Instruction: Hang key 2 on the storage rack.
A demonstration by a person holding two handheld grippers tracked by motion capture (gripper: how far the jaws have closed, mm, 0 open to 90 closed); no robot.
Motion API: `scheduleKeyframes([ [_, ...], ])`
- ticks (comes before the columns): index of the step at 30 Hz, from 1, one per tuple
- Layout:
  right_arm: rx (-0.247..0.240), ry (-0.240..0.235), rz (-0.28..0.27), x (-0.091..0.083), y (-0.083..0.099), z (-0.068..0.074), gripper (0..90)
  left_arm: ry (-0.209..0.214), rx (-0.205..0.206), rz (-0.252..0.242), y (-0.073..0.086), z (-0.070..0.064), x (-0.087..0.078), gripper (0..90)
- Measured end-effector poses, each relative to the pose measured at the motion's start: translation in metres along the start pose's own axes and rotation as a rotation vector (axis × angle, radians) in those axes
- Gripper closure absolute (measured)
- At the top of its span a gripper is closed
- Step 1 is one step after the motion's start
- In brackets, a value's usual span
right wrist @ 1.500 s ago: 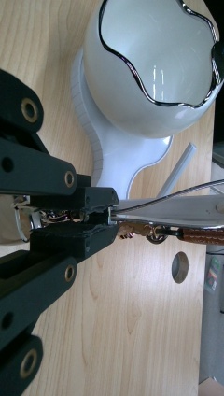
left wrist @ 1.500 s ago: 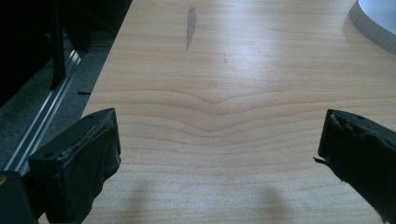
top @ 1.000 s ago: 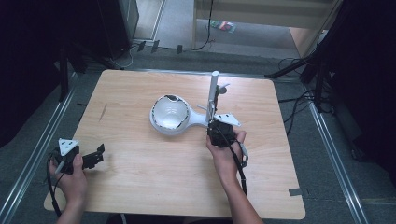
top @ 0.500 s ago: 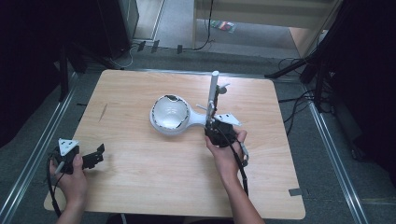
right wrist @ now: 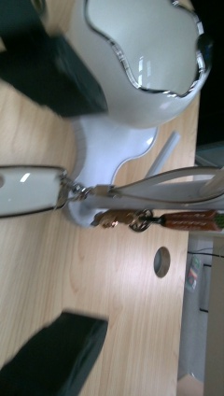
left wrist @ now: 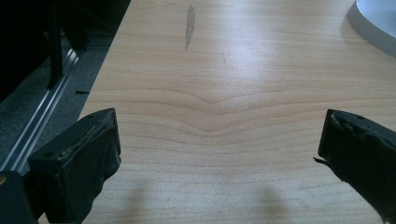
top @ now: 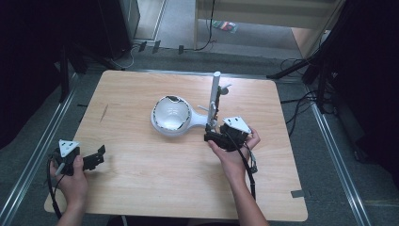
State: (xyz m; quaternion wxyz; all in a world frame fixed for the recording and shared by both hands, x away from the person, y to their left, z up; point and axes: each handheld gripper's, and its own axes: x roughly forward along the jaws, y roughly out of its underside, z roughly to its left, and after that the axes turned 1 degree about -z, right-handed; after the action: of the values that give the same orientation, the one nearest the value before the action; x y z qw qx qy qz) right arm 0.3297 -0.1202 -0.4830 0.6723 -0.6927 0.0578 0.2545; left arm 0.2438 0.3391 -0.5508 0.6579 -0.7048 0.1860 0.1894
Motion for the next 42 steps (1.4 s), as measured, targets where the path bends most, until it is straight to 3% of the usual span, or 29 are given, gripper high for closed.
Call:
scheduleKeyframes([
  [2,-0.031,0.034,-0.029,-0.006,0.003,-0.002,0.0,-0.001,-0.003,-0.001,0.000,0.000,0.000,0.0],
  [4,-0.028,0.021,-0.049,-0.012,0.005,-0.008,0.0,-0.003,0.003,0.002,0.000,0.000,0.000,0.0],
  [16,-0.007,0.061,-0.056,-0.023,0.012,-0.029,0.0,-0.002,0.005,0.004,0.000,0.000,0.000,0.0],
  [25,-0.023,0.081,-0.047,-0.028,0.019,-0.036,0.0,0.004,-0.005,0.002,0.000,0.001,0.000,0.0],
  [42,-0.028,0.119,-0.003,-0.041,0.042,-0.062,0.0,0.002,-0.006,0.002,0.000,0.001,0.000,0.0],
])
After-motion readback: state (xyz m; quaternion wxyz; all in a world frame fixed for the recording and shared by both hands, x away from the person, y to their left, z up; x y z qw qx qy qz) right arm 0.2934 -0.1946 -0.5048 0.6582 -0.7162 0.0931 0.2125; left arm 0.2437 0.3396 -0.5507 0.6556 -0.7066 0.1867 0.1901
